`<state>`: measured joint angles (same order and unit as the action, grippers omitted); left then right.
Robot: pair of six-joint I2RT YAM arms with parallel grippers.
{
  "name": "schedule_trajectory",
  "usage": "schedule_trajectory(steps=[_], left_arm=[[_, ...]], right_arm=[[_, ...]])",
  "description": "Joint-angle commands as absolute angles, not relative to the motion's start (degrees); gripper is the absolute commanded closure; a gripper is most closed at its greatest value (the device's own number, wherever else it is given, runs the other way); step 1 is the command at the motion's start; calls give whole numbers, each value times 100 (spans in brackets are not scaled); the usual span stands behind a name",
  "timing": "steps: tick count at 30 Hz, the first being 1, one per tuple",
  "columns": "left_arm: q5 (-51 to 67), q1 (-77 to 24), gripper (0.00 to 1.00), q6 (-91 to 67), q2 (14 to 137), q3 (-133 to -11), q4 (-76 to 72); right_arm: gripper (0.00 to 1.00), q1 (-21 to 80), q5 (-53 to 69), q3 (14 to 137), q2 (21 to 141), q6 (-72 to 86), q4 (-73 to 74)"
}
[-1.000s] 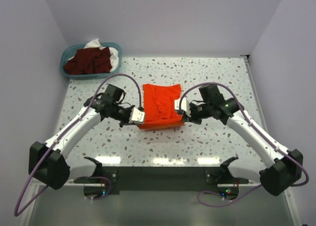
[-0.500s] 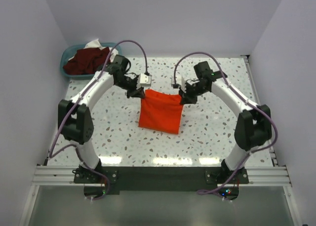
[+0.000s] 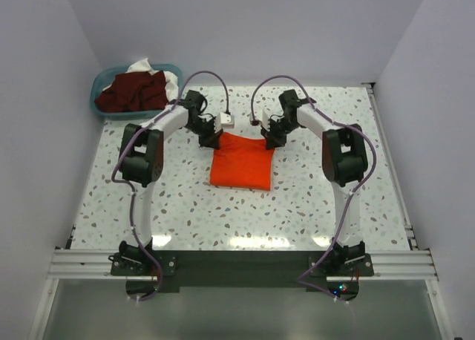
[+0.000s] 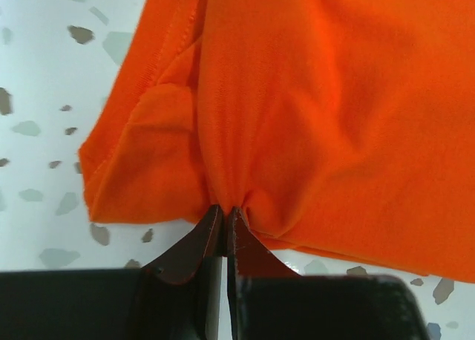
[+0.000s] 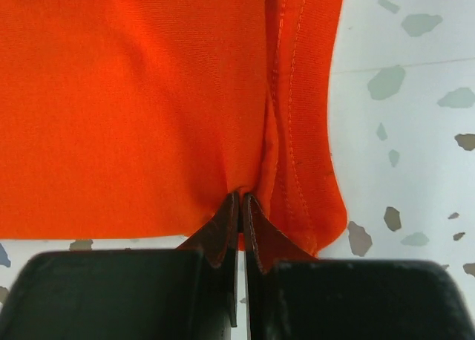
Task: Fold and stack the t-shirts
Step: Fold the tshirt
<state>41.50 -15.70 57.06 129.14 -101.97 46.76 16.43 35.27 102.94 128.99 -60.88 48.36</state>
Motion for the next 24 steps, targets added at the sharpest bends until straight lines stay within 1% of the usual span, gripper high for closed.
schedule_trajectory(steps=[1,2,3,4,5,6,7,8,10,12,13,14,15,16,17,20,21,23,24], left_arm=[[4157,-1643,92,5467,12448,-9565,4333],[4253,-1644,92,5502,12306,-9336,4342],[4315,-1652,92,5528,12139,-8838,4333],[4359,-1661,92,5554,11781,-8572,4324],[4455,-1679,92,5581,11577,-8300,4298],[4508,-1722,92,5598,11392,-7810,4307],[4544,-1749,92,5625,10999,-7579,4315],[4657,-1766,92,5599,10804,-7376,4281],[4763,-1802,92,5581,10294,-6857,4280],[4930,-1845,87,5581,10030,-6585,4359],[4965,-1863,76,5581,9828,-6522,4385],[5062,-1872,70,5598,9713,-6478,4377],[5089,-1916,65,5599,9616,-6408,4325],[5098,-1942,60,5564,9433,-6390,4229],[5106,-1977,58,5485,9370,-6390,3993],[5115,-2153,57,5414,9307,-6460,3579],[5124,-2258,56,5397,9421,-6556,3516],[5150,-2372,56,5449,9614,-6697,3472],[5159,-2504,56,5441,9720,-6845,3446]], right_arm=[[100,1740,3480,10170,12640,-6302,4746],[100,1775,3515,9891,12534,-6302,4763],[100,1819,3533,9688,12420,-6302,4755],[100,1915,3585,9451,12054,-6302,4720],[100,1960,3638,8917,11867,-6267,4668],[100,2012,3682,8642,11648,-6206,4563],[100,2117,3735,8396,11271,-6083,4544],[100,2170,3822,7976,11050,-6021,4553],[100,2311,3928,7587,10681,-5802,4579],[100,2355,4051,7138,10197,-5652,4500],[93,2355,4095,7067,10074,-5408,4500],[80,2347,4165,7058,9959,-5266,4509],[62,2338,4192,7110,9923,-5117,4535],[58,2277,4253,7180,9905,-4950,4526],[57,2224,4306,7398,9914,-4531,4492],[58,2118,4421,7881,10168,-3544,4263],[64,2109,4412,8014,10404,-3307,4158],[70,2092,4438,8400,10686,-2615,4113],[77,2074,4473,8507,10809,-2402,4052]])
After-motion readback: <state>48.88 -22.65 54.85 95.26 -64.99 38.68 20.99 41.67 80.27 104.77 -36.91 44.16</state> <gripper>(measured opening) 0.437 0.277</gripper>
